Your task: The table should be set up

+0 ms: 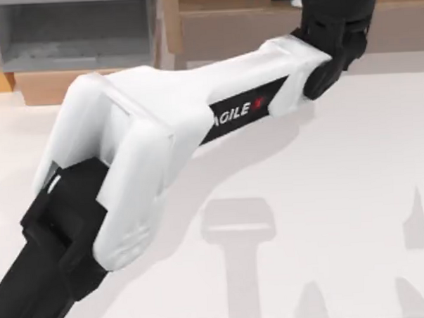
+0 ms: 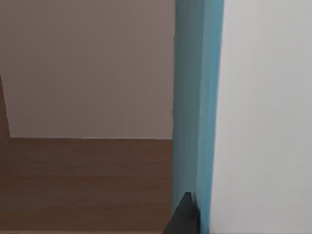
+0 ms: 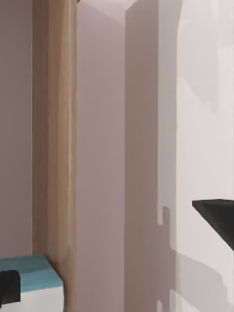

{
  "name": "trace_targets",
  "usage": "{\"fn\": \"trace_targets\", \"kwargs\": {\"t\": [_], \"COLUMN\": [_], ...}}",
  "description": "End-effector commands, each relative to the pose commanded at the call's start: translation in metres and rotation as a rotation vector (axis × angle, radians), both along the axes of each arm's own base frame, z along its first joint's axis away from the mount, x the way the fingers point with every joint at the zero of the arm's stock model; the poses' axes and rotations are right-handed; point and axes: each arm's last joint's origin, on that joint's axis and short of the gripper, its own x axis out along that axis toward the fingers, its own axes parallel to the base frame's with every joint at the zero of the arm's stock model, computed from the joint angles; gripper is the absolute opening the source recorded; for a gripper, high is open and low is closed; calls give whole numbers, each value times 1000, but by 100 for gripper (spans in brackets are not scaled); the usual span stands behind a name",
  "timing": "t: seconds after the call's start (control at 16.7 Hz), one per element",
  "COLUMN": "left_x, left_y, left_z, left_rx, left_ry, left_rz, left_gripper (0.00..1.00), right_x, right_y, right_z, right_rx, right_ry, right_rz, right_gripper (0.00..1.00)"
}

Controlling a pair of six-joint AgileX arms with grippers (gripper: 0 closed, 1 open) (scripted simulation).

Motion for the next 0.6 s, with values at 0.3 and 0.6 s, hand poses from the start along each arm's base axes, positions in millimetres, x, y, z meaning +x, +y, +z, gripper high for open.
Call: {"fn": "trace_targets", "kwargs": {"t": [0.3, 0.6], "left_x": [-18, -32], "left_y": [2, 2], "left_z": [3, 9], "left_rx": [9, 4], "left_ry": [9, 5], "left_rz": [5, 6], "left_gripper": [0, 0], "right_x": [0, 0], "right_y": [0, 0], "right_z": [0, 0], "right_rx": [0, 0], "right_ry": [0, 0], "right_rz": [0, 0], "right_gripper": [100, 100]}}
